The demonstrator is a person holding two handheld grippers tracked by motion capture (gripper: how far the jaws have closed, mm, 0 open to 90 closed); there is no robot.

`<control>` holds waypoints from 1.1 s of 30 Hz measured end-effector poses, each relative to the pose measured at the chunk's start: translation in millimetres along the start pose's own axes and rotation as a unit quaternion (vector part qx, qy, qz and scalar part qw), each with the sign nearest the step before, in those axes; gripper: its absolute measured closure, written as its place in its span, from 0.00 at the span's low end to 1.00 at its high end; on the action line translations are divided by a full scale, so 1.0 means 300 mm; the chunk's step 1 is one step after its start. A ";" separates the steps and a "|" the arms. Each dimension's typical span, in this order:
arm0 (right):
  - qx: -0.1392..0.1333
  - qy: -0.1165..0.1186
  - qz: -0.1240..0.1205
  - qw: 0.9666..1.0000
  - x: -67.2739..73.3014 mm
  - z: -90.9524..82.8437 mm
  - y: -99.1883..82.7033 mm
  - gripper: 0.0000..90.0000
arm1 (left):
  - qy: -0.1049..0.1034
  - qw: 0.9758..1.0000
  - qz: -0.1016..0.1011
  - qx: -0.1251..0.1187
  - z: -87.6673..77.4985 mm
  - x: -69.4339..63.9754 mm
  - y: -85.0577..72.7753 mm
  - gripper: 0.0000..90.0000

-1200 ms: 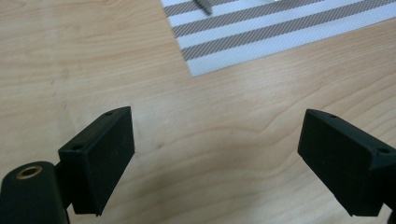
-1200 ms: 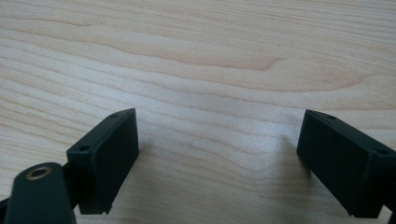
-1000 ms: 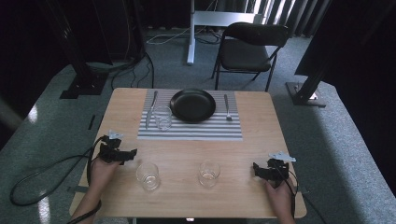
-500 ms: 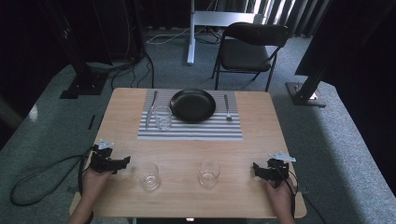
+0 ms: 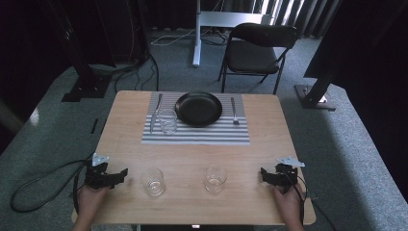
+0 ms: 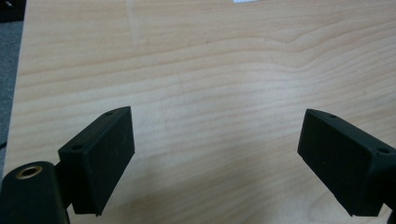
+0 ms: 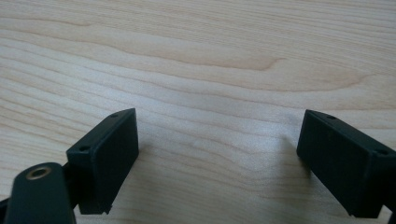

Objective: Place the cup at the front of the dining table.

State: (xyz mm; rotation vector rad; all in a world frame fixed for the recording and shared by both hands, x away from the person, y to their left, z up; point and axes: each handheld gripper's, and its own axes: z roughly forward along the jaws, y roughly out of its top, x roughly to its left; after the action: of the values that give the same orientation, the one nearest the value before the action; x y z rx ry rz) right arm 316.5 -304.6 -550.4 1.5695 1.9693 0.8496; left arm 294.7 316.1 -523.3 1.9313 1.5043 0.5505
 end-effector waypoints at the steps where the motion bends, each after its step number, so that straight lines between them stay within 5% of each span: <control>1: 0.000 0.000 0.001 1.000 0.000 0.000 0.000 0.13 | 0.004 1.000 -0.001 -0.002 -0.007 0.002 -0.010 0.13; 7: 0.000 0.000 0.001 1.000 0.000 0.000 0.000 0.13 | 0.041 0.999 -0.001 -0.014 -0.043 0.005 -0.055 0.13; 14: 0.000 0.000 0.000 1.000 0.000 0.000 0.000 0.13 | 0.045 0.999 -0.004 -0.012 -0.053 0.006 -0.091 0.13; 23: 0.000 0.000 0.001 1.000 0.000 0.000 0.000 0.13 | 0.072 0.996 -0.034 -0.026 -0.072 0.039 -0.144 0.13; 30: 0.000 0.000 0.001 1.000 0.000 0.000 0.000 0.13 | 0.096 0.995 -0.033 -0.016 -0.063 0.036 -0.169 0.13; 33: 0.000 0.000 0.000 1.000 0.000 0.000 0.000 0.13 | 0.086 0.995 -0.046 -0.017 -0.061 0.043 -0.166 0.13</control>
State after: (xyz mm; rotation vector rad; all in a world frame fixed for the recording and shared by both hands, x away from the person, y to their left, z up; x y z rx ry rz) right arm 316.6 -304.6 -550.4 1.5698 1.9691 0.8498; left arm 251.1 340.4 -545.3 1.8177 1.6699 0.7115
